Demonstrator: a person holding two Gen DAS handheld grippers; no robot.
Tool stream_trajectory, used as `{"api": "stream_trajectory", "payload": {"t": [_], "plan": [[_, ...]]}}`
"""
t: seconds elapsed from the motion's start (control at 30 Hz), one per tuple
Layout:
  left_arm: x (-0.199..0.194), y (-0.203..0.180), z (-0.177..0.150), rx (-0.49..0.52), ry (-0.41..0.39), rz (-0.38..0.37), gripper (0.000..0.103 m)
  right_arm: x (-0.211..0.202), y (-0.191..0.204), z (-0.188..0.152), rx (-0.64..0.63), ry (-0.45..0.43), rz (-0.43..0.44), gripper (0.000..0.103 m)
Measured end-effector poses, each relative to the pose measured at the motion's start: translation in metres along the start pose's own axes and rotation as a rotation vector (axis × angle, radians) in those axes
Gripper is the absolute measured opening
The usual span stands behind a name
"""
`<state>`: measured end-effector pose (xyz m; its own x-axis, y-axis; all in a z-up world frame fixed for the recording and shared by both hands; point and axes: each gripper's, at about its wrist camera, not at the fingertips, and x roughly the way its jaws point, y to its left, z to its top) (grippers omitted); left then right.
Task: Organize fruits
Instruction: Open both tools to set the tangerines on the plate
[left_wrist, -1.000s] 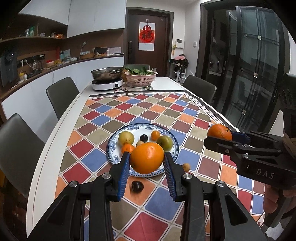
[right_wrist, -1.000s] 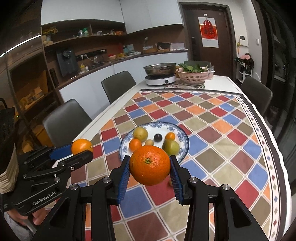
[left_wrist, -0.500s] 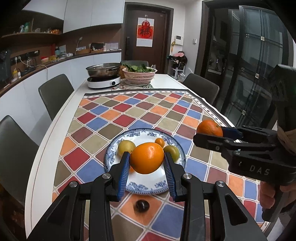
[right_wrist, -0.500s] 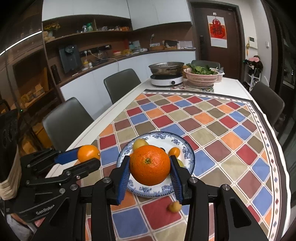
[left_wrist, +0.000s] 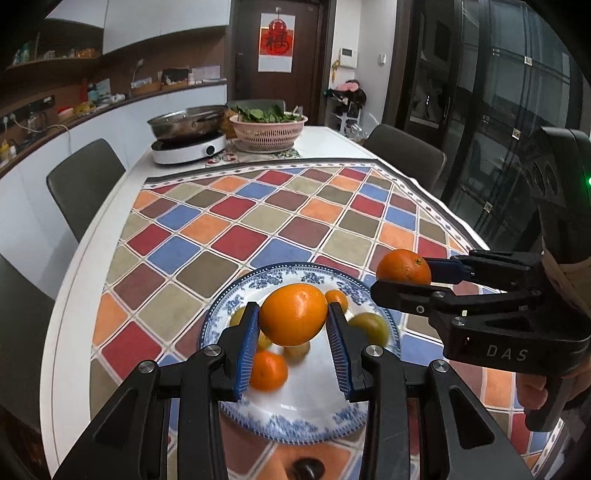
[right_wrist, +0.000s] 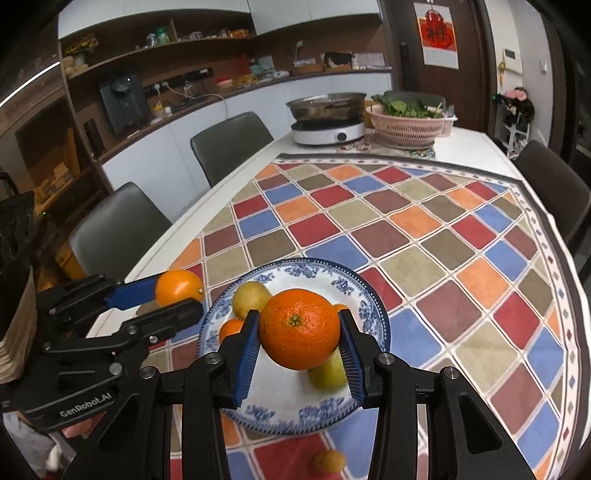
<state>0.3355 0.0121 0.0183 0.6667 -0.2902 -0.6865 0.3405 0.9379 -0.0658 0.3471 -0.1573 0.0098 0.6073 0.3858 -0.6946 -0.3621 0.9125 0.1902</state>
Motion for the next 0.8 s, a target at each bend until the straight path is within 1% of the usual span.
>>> {"api": "stream_trajectory", "payload": {"t": [0.13, 0.3, 0.43, 0.53, 0.8], "plan": [[0.026, 0.009, 0.008, 0.001, 0.039, -0.019, 0.036, 0.024, -0.007, 0.013, -0.035, 0.042, 0.018, 0.042], [0.056, 0.02, 0.013, -0.001, 0.093, -0.024, 0.036, 0.052, -0.014, 0.021, -0.073, 0.091, 0.02, 0.042], [0.076, 0.028, 0.017, -0.019, 0.126, -0.023, 0.036, 0.077, -0.022, 0.025, -0.074, 0.145, 0.032, 0.042], [0.09, 0.034, 0.019, -0.043, 0.168, -0.035, 0.036, 0.094, -0.028, 0.025, -0.054, 0.184, 0.037, 0.042], [0.114, 0.046, 0.019, -0.084, 0.233, -0.046, 0.036, 0.114, -0.027, 0.026, -0.067, 0.221, 0.024, 0.042]]}}
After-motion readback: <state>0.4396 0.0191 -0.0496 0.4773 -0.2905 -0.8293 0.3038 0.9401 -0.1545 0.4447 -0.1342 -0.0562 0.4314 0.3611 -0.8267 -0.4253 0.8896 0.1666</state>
